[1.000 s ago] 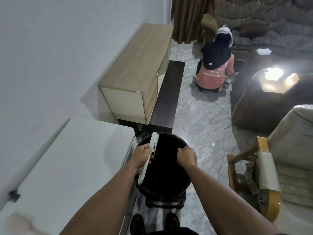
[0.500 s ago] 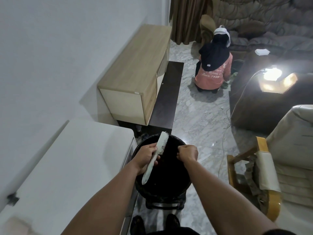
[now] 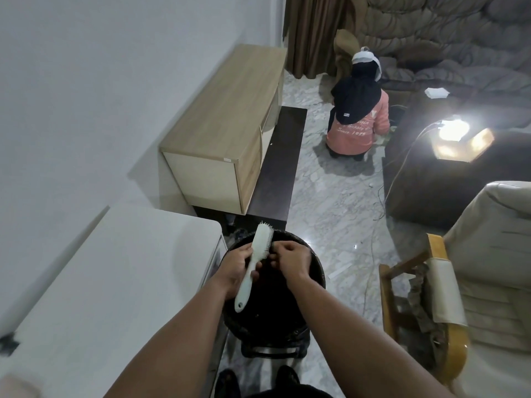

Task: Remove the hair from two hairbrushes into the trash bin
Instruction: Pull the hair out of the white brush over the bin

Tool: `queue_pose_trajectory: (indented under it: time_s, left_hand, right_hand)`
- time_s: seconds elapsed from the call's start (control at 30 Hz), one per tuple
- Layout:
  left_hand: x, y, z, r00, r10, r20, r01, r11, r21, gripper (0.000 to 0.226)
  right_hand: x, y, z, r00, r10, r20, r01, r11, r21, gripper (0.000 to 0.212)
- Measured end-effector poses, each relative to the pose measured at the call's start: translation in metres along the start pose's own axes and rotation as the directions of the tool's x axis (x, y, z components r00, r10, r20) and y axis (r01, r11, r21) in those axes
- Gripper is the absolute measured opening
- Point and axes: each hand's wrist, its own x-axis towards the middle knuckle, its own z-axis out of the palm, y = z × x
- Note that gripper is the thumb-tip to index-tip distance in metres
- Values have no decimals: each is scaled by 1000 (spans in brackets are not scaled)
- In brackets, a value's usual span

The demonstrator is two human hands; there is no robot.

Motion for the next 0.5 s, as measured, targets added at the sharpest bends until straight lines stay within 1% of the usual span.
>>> queue_pose_trajectory:
  time_s: [0.03,0.07,0.13,0.17,0.2,0.23,0.27,0.33,0.37,0.43,0.47,0.5]
  left_hand:
    - [-1,2,-4,999,-13,30,14,1000,-26,37]
    - [-2,5,-7,999,-21,51,23,999,-34,36]
    - [-7,11,-13,998,-33,50,34,999,-33,36]
    - [-8,12,-16,999,-35,26,36,999,-29,35]
    - [-8,11,-18,999,-33,-4,33,999,-15,34]
    - [-7,9,-18,999,-25,-23,25,1000,1,33]
    - [-6,7,-18,999,-22,-35,23,999,23,33]
    - [-4,2,-16,998,-34,-43,37,997,62,36]
    - [-4,0,-14,998,-48,-43,51,995,85,38]
    - [-5,-3,-7,997,-77,-25,80,987,138,40]
    - [-6,-4,-4,996,-86,-5,85,984,159,40]
    - [-9,-5,0,996,-91,19,86,982,171,39]
  right_hand:
    - [8,-1,-10,994,83,-75,-82,997,17,11]
    - [18,2,-22,985,122,-126,-123,992,-5,14]
    - [28,3,-39,985,89,-145,-116,974,-194,22]
    - [29,2,-44,988,63,-140,-103,948,-302,30]
    - [31,2,-44,990,27,-136,-76,927,-367,37]
    - [30,-2,-42,993,19,-115,-61,925,-374,40]
    - [30,-4,-38,998,30,-63,-49,945,-323,36]
    - [18,-12,-23,992,68,107,-48,981,-186,15]
    - [15,-14,-15,980,63,187,-31,985,-168,16]
    - [14,-11,-9,962,-14,274,70,979,-194,37]
    - [15,-9,-8,956,-66,287,128,971,-201,45]
    - [17,-8,-8,959,-100,266,160,963,-216,49]
